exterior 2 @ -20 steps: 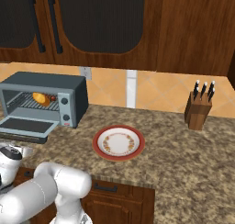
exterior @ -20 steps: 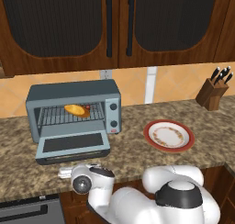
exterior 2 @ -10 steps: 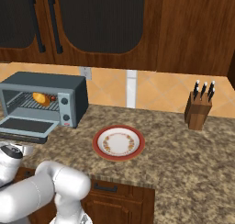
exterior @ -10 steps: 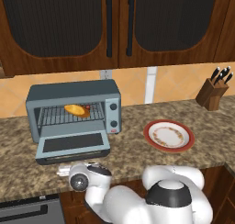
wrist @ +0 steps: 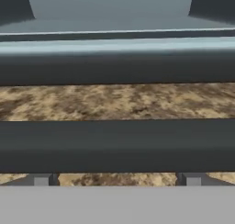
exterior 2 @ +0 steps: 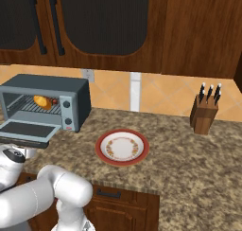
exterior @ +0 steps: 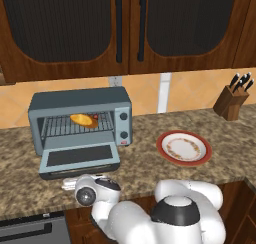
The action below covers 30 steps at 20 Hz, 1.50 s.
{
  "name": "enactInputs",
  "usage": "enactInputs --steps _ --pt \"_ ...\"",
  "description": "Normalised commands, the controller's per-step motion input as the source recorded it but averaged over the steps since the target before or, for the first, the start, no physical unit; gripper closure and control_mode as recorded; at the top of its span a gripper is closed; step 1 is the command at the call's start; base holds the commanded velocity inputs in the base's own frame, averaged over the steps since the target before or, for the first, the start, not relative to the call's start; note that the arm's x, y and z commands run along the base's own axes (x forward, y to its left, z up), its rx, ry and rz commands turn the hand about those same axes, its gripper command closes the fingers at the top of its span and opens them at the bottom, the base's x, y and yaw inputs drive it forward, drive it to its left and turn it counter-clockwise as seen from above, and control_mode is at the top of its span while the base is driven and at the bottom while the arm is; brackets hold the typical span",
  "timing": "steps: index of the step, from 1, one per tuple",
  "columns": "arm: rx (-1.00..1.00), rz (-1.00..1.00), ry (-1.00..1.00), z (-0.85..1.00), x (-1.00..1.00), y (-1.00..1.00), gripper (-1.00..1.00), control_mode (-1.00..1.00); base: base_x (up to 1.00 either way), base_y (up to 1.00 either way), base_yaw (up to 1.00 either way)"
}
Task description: Pick up the kebab skewer and baguette bread, and place them inside the toaster oven. Close the toaster oven door and start by setting the timer.
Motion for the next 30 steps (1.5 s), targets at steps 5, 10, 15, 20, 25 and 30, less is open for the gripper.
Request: enactInputs --steps 5,10,15,20,25,30 --pt "0.00 0.00 0.00 0.02 0.40 0.00 -1.00 -1.00 0.00 0.00 0.00" --pt "0.00 -0.03 -0.03 0.28 0.43 0.00 -1.00 -1.00 0.00 0.00 0.00" --pt "0.00 -0.08 -0.04 0.47 0.46 0.00 -1.00 -1.00 0.00 0.00 0.00" --pt "0.00 -0.09 -0.08 0.64 0.43 0.00 -1.00 -1.00 0.00 0.00 0.00" --pt "0.00 -0.10 -0.06 0.77 0.36 0.02 -1.00 -1.00 0.00 0.00 0.00" --pt "0.00 -0.10 -0.02 0.88 0.24 0.11 -1.00 -1.00 0.00 0.00 0.00"
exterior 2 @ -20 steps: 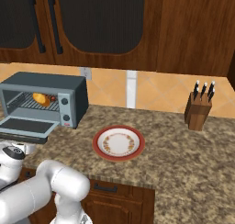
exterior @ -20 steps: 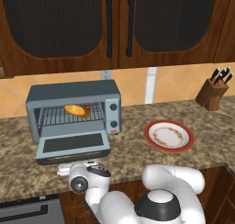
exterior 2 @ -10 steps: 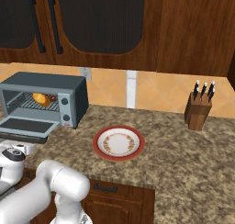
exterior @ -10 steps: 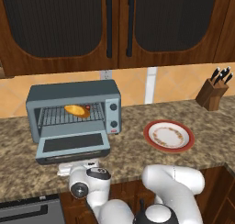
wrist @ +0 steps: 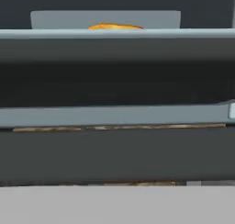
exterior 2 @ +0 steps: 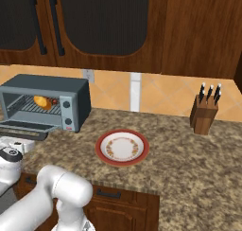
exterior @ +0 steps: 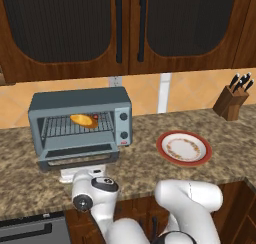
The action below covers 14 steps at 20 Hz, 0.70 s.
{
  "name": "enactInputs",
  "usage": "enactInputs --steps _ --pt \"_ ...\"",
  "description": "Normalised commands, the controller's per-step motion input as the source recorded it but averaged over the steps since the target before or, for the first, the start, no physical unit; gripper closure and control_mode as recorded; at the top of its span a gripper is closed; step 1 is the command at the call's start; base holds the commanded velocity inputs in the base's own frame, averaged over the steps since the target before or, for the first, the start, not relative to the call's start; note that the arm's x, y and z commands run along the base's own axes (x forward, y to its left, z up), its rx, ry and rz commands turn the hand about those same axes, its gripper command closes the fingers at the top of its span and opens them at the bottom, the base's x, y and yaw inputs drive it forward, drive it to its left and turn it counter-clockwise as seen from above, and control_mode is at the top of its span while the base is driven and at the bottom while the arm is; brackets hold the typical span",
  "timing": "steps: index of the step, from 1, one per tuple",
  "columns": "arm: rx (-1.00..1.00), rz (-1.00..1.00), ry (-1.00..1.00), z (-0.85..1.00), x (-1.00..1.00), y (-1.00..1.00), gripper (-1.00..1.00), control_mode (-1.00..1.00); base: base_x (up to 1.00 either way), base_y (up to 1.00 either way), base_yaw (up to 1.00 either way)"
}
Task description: Pick up the kebab skewer and baguette bread, and place them inside the toaster oven. Close the toaster oven door and start by setting the timer.
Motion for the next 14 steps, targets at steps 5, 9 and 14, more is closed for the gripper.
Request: enactInputs --steps 5,9,14 --pt "0.00 -0.10 0.00 0.82 0.37 0.07 -1.00 -1.00 0.00 0.00 0.00" --pt "0.00 -0.10 0.00 0.75 0.42 0.03 -1.00 -1.00 0.00 0.00 0.00" --pt "0.00 -0.07 0.00 0.57 0.43 0.00 -1.00 -1.00 0.00 0.00 0.00"
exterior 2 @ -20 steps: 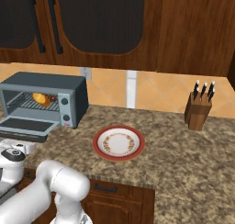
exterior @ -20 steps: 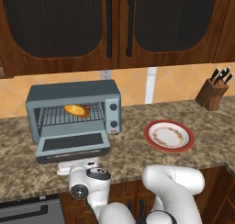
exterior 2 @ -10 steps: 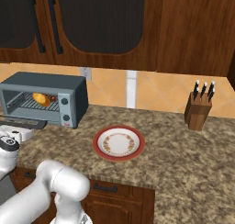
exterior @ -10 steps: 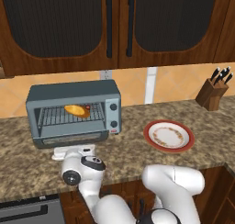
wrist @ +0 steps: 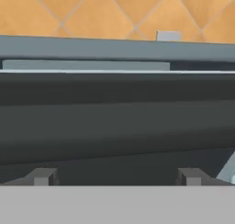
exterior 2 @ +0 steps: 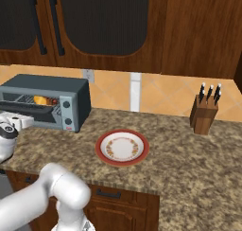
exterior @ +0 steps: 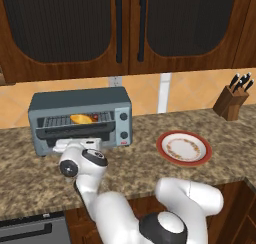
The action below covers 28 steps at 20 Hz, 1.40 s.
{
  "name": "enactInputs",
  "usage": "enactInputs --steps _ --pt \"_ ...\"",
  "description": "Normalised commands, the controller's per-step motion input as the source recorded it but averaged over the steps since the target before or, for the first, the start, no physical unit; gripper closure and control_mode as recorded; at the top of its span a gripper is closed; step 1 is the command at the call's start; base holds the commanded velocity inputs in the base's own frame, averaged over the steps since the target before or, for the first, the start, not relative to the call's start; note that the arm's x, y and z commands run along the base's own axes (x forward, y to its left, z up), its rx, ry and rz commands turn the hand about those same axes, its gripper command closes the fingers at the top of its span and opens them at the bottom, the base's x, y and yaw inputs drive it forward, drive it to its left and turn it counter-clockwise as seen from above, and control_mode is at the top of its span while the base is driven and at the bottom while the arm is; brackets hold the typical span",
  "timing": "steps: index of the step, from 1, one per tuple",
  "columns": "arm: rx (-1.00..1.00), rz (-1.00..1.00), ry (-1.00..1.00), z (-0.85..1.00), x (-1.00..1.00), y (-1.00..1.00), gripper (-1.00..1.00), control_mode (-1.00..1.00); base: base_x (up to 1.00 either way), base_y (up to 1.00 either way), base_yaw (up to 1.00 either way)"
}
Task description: Pick up the kebab skewer and baguette bread, and place them inside the toaster oven. Close the toaster oven door and start by setting the timer.
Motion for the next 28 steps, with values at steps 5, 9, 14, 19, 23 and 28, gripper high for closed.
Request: enactInputs --steps 5,9,14,19,23,28 --pt "0.00 -0.02 0.00 0.23 0.34 0.00 -1.00 -1.00 0.00 0.00 0.00" --pt "0.00 0.00 0.00 0.08 0.34 0.00 -1.00 -1.00 0.00 0.00 0.00" --pt "0.00 0.00 0.00 0.01 0.35 0.00 -1.00 -1.00 0.00 0.00 0.00" --pt "0.00 0.00 0.00 0.00 0.35 0.00 -1.00 -1.00 0.00 0.00 0.00" --pt "0.00 0.00 0.00 0.00 0.23 0.00 -1.00 -1.00 0.00 0.00 0.00" --pt "0.00 0.00 0.00 0.00 -0.16 -0.06 -1.00 -1.00 0.00 0.00 0.00"
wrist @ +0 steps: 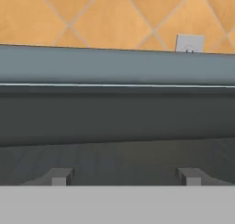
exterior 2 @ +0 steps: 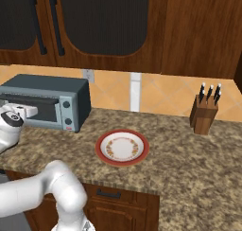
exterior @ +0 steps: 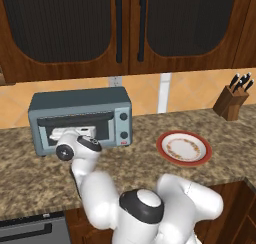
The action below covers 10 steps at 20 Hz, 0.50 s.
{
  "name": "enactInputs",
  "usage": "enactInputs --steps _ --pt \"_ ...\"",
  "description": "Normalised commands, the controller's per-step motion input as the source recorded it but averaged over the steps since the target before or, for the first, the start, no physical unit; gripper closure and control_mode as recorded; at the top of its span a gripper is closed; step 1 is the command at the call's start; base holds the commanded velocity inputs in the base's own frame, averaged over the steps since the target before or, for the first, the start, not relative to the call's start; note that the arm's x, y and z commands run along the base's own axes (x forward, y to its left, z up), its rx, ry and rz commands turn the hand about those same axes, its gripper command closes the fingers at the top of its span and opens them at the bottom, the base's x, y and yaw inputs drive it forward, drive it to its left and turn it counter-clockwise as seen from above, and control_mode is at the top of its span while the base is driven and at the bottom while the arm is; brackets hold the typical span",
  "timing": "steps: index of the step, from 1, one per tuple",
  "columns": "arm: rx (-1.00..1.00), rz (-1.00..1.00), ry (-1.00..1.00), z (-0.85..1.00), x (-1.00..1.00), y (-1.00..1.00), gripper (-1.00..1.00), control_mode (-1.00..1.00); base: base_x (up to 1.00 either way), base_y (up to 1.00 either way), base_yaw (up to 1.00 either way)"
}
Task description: Pick up the kebab skewer and baguette bread, and place them inside the toaster oven. Close the toaster oven door and start by setting the timer.
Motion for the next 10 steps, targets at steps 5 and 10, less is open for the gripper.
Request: enactInputs --steps 5,10 --pt "0.00 0.00 -0.01 0.02 -0.48 -0.44 -1.00 -1.00 0.00 0.00 0.00" --pt "0.00 0.00 0.00 0.02 -0.22 -0.59 -1.00 -1.00 0.00 0.00 0.00"
